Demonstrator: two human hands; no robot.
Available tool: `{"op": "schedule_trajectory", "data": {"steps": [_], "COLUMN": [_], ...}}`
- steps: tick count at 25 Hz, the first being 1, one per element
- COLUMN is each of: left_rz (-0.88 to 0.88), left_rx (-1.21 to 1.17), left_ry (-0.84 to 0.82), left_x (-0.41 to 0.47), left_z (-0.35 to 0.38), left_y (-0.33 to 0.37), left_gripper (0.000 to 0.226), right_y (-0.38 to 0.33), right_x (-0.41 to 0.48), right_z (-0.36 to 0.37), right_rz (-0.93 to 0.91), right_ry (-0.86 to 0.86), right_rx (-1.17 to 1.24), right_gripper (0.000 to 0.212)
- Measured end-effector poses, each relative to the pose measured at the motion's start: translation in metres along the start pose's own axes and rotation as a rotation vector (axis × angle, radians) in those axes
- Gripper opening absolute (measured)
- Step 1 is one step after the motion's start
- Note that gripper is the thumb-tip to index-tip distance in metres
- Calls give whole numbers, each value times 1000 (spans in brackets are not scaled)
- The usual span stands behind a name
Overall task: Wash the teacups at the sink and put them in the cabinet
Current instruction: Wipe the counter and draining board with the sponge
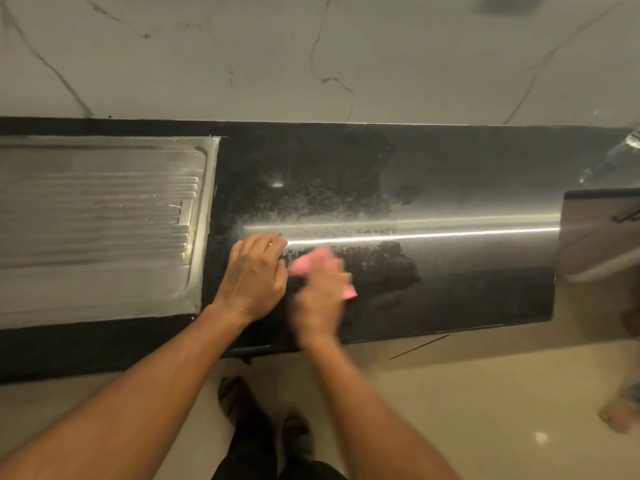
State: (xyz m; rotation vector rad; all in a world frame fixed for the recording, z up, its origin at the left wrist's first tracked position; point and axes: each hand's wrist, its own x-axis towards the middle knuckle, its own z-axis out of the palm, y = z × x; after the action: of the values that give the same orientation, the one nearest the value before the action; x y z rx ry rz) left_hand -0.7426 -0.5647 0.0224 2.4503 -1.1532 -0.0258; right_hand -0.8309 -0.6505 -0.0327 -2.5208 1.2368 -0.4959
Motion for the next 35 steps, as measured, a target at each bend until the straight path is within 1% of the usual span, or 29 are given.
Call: {"op": "schedule_trajectory", "data": {"steps": [1, 2, 3, 4, 5, 6, 8, 10, 11, 12, 13, 14, 15, 16, 18, 20, 22, 23, 24, 26, 27, 28, 29, 30, 31, 32, 33, 34, 35], "left_rz": [4, 5, 0, -6, -18, -30, -48, -48, -48, -52, -60, -70, -83, -93, -138, -189, -215, -227, -249, -308, -333, -357, -379, -395, -412, -421, -427, -429, -426], "left_rx": [-8, -10, -4, 8, 27, 48, 66, 65, 58, 54, 54, 55, 56, 61, 90, 122, 146, 152, 158, 165, 170, 180, 193, 203, 206, 208, 204, 191, 172], "left_ry": [-1, -1, -4, 0, -7, -13, -40, -79, -99, -110, -116, -114, -107, -92, -62, -71, -67, -51, -30, -8, -7, -20, -43, -69, -89, -96, -90, -73, -56], "left_x": [-2, -4, -6, -8, -12, -16, -26, -37, -44, -51, -58, -67, -75, -83, -102, -122, -151, -164, -176, -194, -199, -204, -208, -211, -217, -223, -227, -229, -230], "left_z": [0, -1, -3, -3, -5, -6, -6, -3, -1, 0, 0, -1, -5, -10, -24, -43, -65, -74, -85, -107, -116, -125, -133, -139, -144, -147, -148, -149, -149], "left_y": [7, 12, 14, 13, 11, 8, 4, 5, 4, 3, 0, -6, -13, -25, -56, -91, -132, -151, -172, -215, -233, -251, -266, -279, -293, -304, -313, -319, -324], "left_gripper": [36, 36, 38, 39, 40, 40, 41, 41, 41, 40, 39, 38, 37, 36, 37, 39, 41, 43, 45, 43, 42, 42, 40, 40, 40, 41, 41, 40, 38], "right_y": [-35, -61, -71, -63, -43, -9, 71, 148, 171, 177, 169, 150, 124, 91, 14, -71, -159, -197, -230, -261, -258, -245, -220, -193, -169, -154, -155, -172, -198], "right_x": [-39, -75, -100, -101, -83, -60, -13, 24, 31, 32, 28, 18, 3, -18, -73, -132, -177, -187, -192, -179, -162, -144, -119, -96, -83, -81, -89, -108, -133], "right_z": [14, 19, 23, 23, 18, 10, -15, -41, -45, -44, -36, -25, -15, -3, 22, 51, 78, 86, 95, 104, 98, 90, 84, 76, 70, 66, 63, 67, 75], "right_rz": [-200, -412, -550, -604, -610, -575, -348, -113, -53, 14, 109, 197, 242, 215, 69, -70, -222, -305, -430, -725, -793, -754, -622, -471, -378, -328, -273, -210, -188], "right_ry": [-72, -194, -328, -404, -409, -327, -129, 22, 68, 103, 138, 172, 180, 188, 140, 48, -115, -225, -332, -462, -461, -388, -314, -258, -224, -199, -164, -99, -50], "right_rx": [-1, 25, 17, 33, 84, 96, 53, 10, -13, -42, -64, -74, -75, -59, -1, 77, 144, 128, 80, -6, 1, -11, -7, 1, 12, 25, 46, 61, 91], "right_gripper": [28, 28, 31, 33, 33, 35, 38, 43, 48, 52, 54, 56, 58, 59, 59, 60, 59, 56, 55, 54, 48, 39, 33, 32, 34, 36, 37, 36, 36]}}
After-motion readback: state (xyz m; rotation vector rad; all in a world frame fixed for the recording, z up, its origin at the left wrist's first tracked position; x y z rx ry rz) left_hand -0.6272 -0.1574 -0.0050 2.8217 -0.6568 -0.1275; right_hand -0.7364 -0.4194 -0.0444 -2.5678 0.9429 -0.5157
